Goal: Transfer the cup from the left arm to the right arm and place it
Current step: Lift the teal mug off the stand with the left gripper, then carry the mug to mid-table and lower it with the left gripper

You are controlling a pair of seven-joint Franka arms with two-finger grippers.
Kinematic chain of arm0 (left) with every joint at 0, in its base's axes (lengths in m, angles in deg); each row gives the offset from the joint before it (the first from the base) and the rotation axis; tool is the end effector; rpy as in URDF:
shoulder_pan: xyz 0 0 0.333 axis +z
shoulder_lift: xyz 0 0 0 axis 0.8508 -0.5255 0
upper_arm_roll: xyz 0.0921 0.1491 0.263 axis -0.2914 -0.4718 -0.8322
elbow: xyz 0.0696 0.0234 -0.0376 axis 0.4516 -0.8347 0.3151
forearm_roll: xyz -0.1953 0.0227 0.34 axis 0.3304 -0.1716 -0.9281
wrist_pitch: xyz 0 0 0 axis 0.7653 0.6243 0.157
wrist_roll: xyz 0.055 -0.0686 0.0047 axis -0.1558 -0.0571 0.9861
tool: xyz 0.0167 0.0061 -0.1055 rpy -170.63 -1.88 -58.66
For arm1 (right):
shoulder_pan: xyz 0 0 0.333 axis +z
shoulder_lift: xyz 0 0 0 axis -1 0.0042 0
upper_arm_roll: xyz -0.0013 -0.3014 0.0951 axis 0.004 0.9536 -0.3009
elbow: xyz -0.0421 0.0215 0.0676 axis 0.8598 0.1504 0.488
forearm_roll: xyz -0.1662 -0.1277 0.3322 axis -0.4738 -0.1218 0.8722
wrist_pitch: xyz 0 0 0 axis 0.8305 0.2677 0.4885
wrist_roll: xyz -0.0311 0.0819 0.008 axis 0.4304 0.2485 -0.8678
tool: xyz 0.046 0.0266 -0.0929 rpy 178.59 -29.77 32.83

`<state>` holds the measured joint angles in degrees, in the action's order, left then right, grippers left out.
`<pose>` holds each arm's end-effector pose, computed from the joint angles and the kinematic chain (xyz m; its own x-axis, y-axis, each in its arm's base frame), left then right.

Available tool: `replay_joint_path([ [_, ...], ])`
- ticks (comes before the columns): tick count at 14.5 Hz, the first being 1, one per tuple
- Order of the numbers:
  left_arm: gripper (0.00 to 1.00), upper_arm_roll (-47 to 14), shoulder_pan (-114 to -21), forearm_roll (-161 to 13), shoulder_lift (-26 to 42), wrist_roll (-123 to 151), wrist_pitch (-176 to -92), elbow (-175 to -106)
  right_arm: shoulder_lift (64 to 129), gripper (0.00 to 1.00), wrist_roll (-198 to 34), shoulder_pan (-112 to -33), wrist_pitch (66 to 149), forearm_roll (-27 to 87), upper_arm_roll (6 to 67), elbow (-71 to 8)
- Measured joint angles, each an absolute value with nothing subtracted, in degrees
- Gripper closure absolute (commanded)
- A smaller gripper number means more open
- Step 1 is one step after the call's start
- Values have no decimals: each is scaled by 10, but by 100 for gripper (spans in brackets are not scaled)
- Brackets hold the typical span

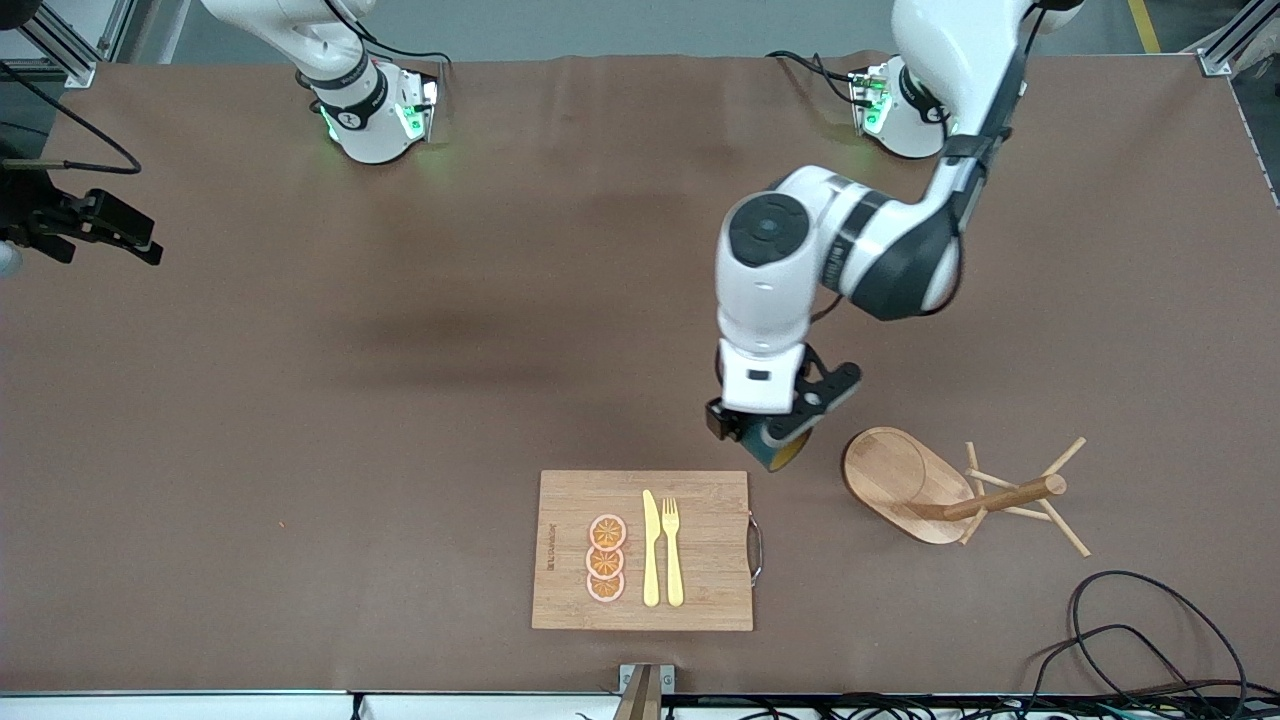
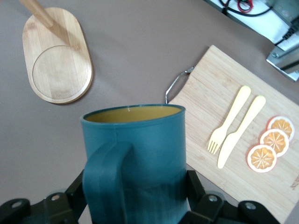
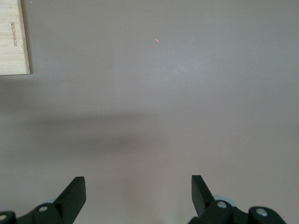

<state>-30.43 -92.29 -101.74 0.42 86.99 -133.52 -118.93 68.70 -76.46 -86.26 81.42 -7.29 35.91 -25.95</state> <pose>0.5905 -0.4271 0.3934 0.7917 0.5459 0.2743 0.5613 -0.8272 0.0264 0.5316 -0.0174 0.6294 0.9992 -0.0373 -0.0124 -0.0373 -0.9993 0.0006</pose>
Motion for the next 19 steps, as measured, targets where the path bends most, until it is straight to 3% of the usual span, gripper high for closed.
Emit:
replay_joint_path([
  [11,41,-305,-1079,-1255,-59,1083,-1336,-1193,687,0,-765,-863,814,-73,359,-259],
  [19,40,-307,-1179,-1453,-151,1295,-1325,-1198,687,0,-765,-863,814,-73,359,-260],
])
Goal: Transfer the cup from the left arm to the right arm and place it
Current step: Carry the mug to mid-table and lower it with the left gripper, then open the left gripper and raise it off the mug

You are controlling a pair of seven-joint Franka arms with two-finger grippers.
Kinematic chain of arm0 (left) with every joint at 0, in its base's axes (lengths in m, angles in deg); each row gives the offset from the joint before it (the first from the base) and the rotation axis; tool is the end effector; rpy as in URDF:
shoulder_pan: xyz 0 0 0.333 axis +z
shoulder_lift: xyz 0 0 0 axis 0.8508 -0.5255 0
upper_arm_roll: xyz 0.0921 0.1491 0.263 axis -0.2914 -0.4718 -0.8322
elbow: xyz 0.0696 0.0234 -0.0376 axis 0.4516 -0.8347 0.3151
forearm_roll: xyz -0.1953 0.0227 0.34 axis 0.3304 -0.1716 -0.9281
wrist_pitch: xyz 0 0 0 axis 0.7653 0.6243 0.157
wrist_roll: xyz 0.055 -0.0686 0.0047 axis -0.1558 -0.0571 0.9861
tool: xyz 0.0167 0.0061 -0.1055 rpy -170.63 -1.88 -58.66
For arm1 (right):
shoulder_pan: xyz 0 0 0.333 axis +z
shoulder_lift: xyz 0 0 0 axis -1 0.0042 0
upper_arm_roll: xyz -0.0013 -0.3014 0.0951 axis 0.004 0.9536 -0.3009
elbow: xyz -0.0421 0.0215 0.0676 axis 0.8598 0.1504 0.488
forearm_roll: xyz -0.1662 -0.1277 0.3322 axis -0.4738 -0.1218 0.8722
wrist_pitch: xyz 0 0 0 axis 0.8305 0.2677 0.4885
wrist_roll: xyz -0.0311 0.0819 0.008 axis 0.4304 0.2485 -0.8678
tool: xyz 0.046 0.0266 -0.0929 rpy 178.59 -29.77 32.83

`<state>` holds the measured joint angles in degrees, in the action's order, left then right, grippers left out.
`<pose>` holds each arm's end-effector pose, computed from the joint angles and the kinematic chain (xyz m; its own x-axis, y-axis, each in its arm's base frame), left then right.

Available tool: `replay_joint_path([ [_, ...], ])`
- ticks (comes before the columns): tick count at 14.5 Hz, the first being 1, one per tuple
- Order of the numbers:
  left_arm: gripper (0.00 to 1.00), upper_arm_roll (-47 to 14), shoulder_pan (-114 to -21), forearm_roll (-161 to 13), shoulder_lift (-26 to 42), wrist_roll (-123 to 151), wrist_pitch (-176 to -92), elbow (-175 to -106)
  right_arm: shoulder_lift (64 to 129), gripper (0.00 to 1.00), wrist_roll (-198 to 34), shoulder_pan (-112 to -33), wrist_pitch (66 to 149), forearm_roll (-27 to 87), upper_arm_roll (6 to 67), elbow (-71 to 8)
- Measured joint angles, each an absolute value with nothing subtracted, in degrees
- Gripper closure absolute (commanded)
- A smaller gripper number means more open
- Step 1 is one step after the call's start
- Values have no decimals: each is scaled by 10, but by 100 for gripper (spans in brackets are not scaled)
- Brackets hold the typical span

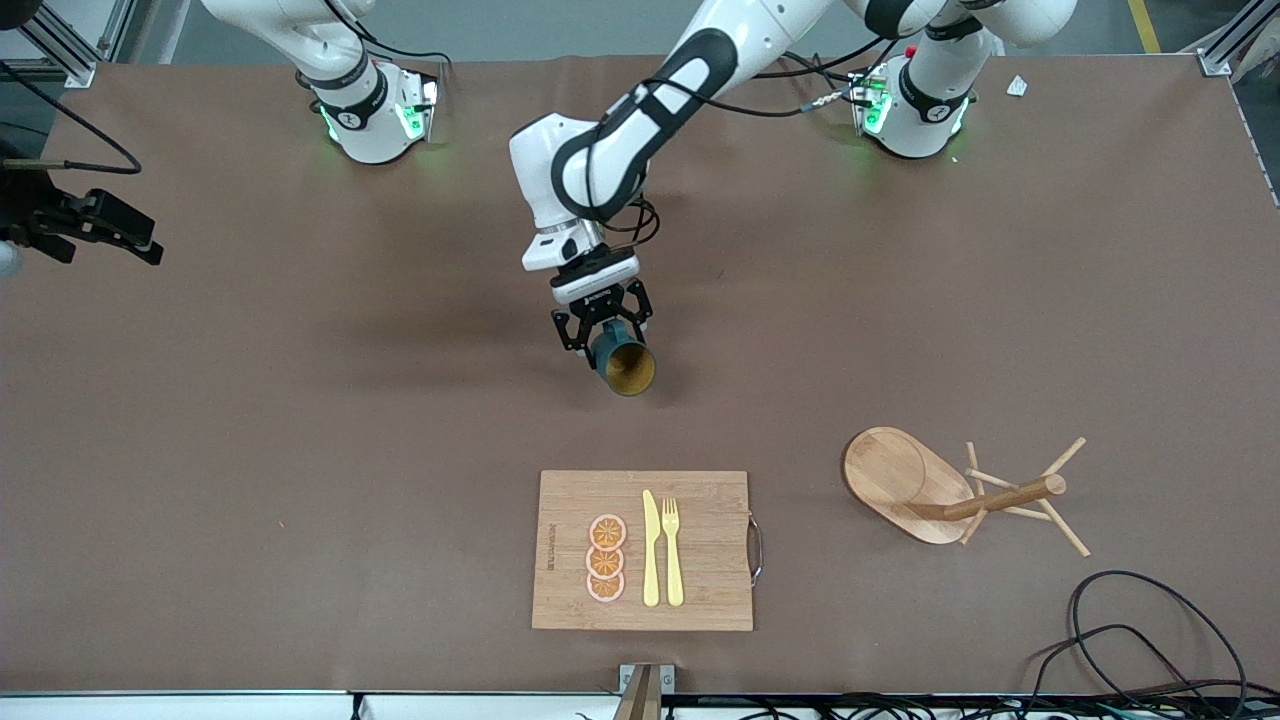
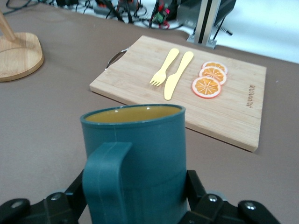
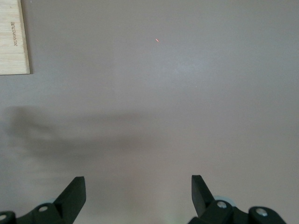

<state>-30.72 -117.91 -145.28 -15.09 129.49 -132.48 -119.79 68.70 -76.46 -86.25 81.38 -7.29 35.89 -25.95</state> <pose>0.3805 -0.6237 0.2095 0.5693 0.2813 0.7725 0.3955 -0.9175 0.0426 0.5315 -0.0172 0.6293 0.9992 -0.0367 -0.0131 -0.0367 -0.9993 0.0006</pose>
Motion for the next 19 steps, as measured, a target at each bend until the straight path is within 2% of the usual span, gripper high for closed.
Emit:
replay_joint_path([
  [8,36,-309,-1223,-1612,-229,1384,-1256,-1200,687,0,-765,-863,814,-73,359,-259],
  [9,30,-309,-1225,-1620,-235,1384,-1256,-1200,687,0,-765,-863,814,-73,359,-260],
  [10,10,-309,-1227,-1627,-242,1384,-1254,-1200,687,0,-765,-863,814,-73,359,-260],
  [11,0,-309,-1229,-1635,-246,1384,-1250,-1200,687,0,-765,-863,814,-73,359,-259],
  [16,0,-307,-1245,-1630,-249,1384,-1245,-1196,687,0,-765,-863,814,-73,359,-259],
  [19,0,-305,-1280,-1558,-246,1384,-1231,-1188,687,0,-765,-863,814,-73,359,-259],
])
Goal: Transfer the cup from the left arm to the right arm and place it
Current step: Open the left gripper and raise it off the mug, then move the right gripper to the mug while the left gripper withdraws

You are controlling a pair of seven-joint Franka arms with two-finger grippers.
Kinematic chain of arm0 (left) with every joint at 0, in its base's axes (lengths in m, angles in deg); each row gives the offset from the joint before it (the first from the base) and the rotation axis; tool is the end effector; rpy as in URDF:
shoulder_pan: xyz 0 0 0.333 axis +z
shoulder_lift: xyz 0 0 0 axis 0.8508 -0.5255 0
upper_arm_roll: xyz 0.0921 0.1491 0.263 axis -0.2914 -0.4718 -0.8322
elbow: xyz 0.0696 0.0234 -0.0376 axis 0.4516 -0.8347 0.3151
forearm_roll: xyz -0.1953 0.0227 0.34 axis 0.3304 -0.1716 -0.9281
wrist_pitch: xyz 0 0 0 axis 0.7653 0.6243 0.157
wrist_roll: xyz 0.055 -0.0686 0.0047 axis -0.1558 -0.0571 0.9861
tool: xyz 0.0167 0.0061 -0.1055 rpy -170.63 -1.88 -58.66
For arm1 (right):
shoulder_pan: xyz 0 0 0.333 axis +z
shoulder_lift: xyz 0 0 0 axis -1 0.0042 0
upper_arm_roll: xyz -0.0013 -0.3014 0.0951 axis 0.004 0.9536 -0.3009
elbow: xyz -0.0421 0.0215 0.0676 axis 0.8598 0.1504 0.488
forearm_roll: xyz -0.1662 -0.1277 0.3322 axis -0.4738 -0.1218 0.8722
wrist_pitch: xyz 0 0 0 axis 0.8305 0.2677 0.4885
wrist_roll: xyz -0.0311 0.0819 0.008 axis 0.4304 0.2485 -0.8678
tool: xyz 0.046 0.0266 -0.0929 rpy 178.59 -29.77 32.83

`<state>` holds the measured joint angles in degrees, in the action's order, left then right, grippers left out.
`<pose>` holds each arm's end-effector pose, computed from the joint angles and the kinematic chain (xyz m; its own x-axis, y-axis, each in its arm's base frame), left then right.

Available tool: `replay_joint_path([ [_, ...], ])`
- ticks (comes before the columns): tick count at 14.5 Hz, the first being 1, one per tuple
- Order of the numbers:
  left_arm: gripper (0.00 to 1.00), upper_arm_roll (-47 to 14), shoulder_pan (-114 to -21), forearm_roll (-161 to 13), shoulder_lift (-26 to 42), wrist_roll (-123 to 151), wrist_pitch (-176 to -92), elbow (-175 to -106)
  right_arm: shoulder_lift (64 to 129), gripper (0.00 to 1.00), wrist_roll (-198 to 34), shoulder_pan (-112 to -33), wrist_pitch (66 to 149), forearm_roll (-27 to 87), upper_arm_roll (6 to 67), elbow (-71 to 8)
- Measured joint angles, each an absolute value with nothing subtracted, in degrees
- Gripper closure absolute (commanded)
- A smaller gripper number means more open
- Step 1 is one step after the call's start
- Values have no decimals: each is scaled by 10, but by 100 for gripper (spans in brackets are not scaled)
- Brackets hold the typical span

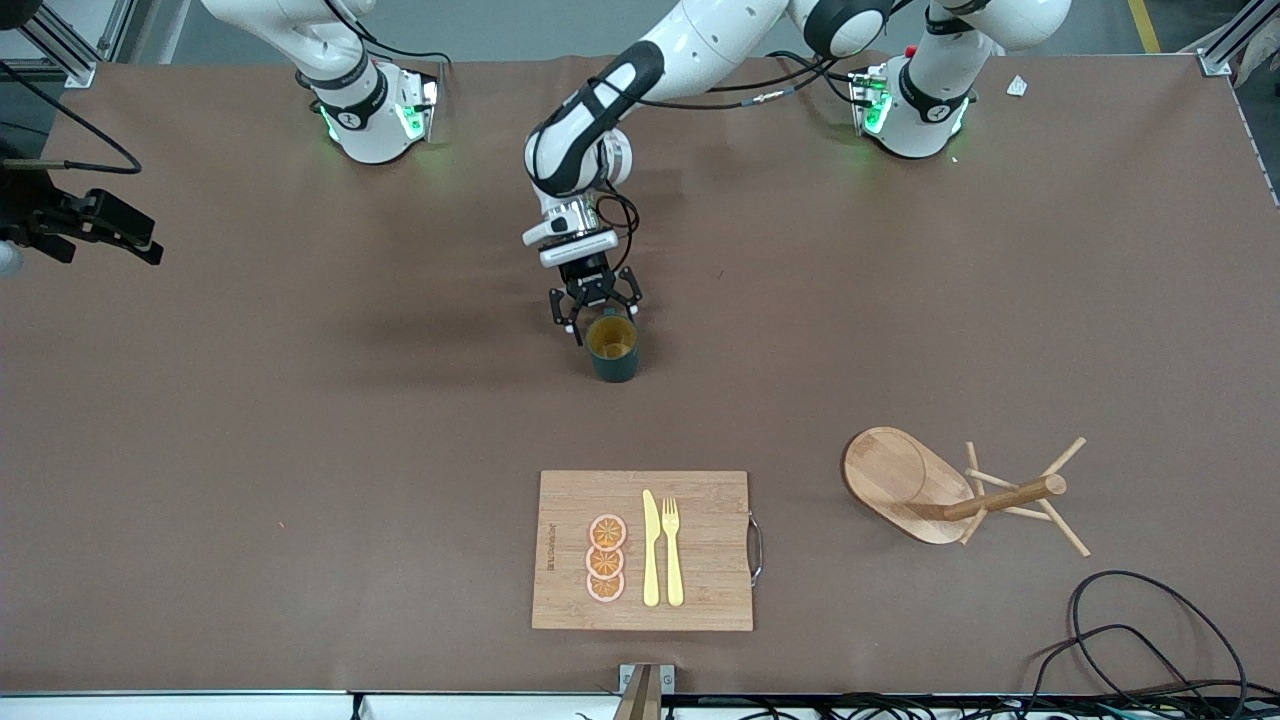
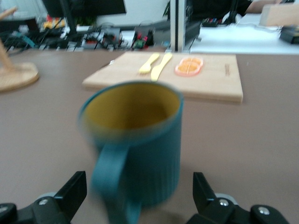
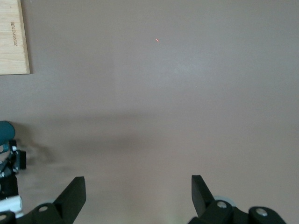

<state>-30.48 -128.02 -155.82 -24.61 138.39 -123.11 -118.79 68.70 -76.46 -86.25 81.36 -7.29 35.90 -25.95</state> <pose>0.2754 -0.6466 0.1067 0.4435 0.0944 0.8913 0.2969 -0.9538 -0.0467 0.5315 -0.0172 0.6293 0.9992 -0.0369 -0.0134 -0.0369 -0.9993 0.0006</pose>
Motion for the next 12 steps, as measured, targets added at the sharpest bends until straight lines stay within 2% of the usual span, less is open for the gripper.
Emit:
replay_joint_path([
  [4,0,-296,-1323,-1431,-209,1385,-1142,-1177,687,0,-765,-861,807,-73,358,-260],
  [6,0,-295,-1322,-1385,-173,1385,-1128,-1175,687,0,-765,-854,808,-72,358,-263],
  [9,0,-297,-1297,-1332,-117,1363,-1122,-1174,687,0,-764,-842,845,-70,358,-276],
  [12,0,-299,-1229,-1253,-44,1287,-1121,-1171,687,0,-751,-821,892,-46,356,-305],
])
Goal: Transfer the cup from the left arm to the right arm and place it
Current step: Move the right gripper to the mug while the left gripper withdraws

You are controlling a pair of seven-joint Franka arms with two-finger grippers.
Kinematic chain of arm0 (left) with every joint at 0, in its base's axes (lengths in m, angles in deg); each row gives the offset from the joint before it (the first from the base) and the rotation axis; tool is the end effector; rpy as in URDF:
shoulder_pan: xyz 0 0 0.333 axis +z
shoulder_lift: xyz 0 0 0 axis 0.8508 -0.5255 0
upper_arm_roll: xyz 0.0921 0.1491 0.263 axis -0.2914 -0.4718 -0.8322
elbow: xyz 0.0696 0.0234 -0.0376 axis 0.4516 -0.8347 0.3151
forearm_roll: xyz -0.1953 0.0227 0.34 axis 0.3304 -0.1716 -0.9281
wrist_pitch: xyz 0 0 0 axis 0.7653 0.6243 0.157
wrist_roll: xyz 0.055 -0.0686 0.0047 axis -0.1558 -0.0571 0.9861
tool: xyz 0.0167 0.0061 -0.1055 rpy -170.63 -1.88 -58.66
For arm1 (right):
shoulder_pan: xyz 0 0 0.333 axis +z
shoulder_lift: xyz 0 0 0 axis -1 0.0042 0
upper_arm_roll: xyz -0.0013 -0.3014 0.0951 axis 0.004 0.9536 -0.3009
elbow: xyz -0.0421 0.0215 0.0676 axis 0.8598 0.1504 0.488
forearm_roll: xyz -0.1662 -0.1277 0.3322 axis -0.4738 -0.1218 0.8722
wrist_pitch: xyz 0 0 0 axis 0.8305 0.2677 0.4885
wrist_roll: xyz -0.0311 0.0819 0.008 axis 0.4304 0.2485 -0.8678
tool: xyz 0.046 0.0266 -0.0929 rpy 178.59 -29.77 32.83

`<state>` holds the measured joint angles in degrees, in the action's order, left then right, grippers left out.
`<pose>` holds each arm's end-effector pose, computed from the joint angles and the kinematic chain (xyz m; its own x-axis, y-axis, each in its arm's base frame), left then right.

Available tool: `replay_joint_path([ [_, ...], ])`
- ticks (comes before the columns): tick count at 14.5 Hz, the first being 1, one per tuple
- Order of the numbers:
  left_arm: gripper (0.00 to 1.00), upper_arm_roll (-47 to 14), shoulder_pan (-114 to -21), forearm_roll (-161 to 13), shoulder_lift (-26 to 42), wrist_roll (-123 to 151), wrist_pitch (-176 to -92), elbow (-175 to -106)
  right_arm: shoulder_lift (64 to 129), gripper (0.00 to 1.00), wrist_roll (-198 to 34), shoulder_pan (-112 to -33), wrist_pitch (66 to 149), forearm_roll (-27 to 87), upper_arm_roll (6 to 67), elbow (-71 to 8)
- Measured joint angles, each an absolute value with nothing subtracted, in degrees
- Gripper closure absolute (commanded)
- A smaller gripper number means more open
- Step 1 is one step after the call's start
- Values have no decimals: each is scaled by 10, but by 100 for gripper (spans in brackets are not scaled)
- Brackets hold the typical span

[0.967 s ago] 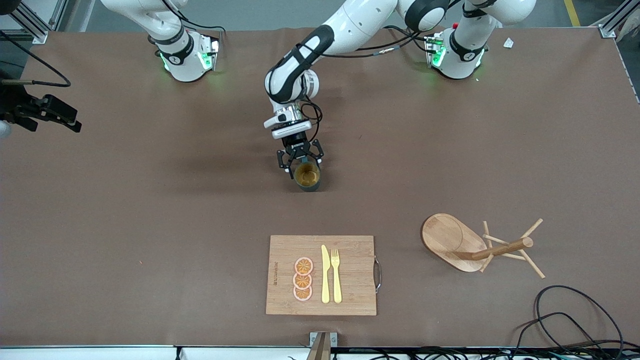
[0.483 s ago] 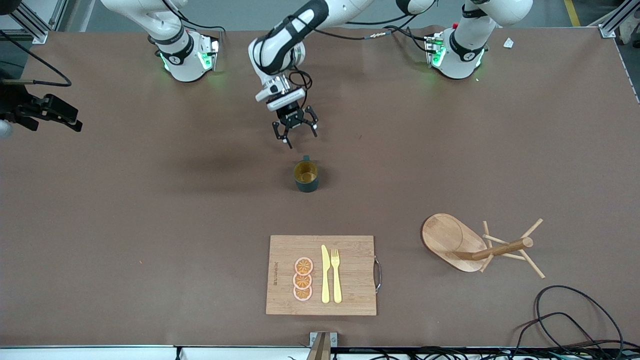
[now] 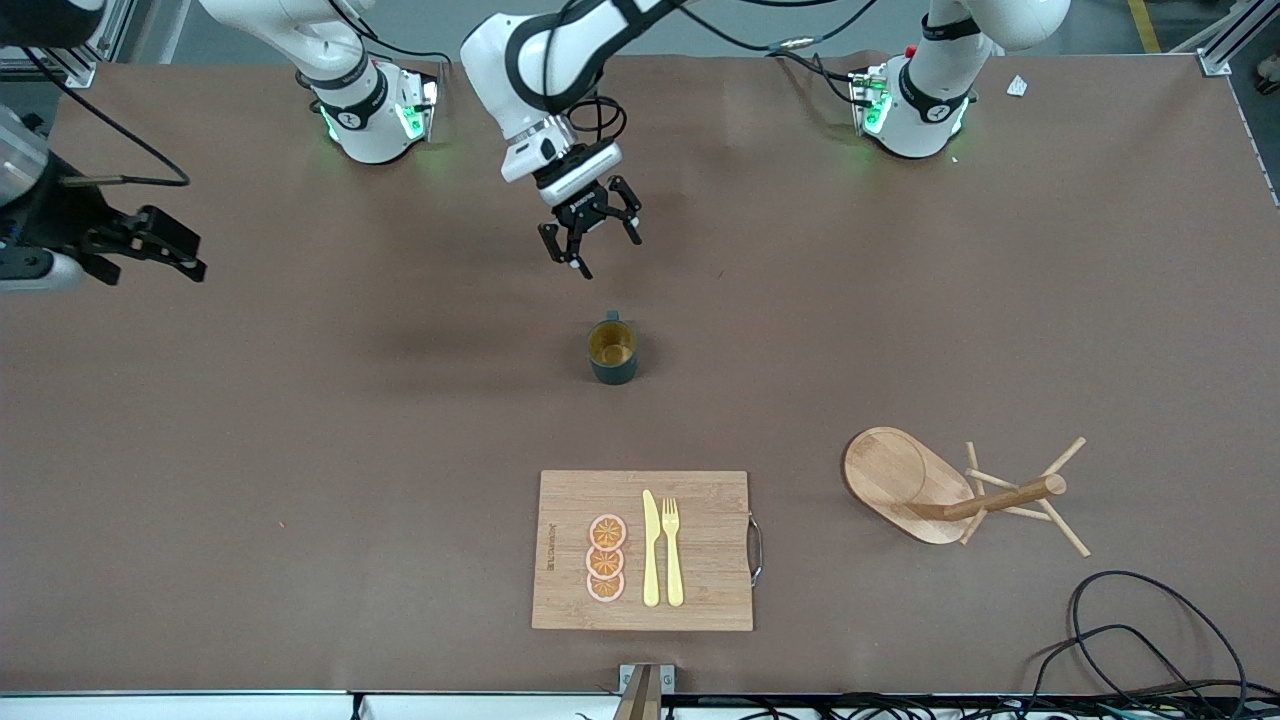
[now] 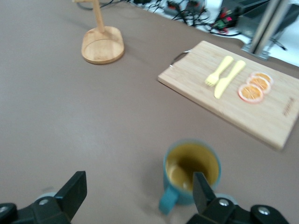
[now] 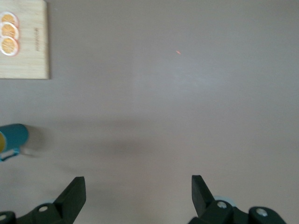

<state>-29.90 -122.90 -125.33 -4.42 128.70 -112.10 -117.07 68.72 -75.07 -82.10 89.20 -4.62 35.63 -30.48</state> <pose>0.3218 -0.6281 0.3391 0.5561 0.4870 0.6735 0.6553 -0.7554 0.0052 0.5426 0.0291 0.6038 0.9990 0.0109 0.0423 0.0129 -0.9988 -0.0471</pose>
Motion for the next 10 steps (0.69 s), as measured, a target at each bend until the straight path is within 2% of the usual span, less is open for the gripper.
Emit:
replay_joint_path([
  [5,0,-298,-1075,-1128,65,1105,-1121,-1171,688,0,-704,-794,922,-14,356,-329],
  [10,0,-299,-939,-1026,121,925,-1121,-1172,691,0,-532,-672,999,-45,353,-393],
])
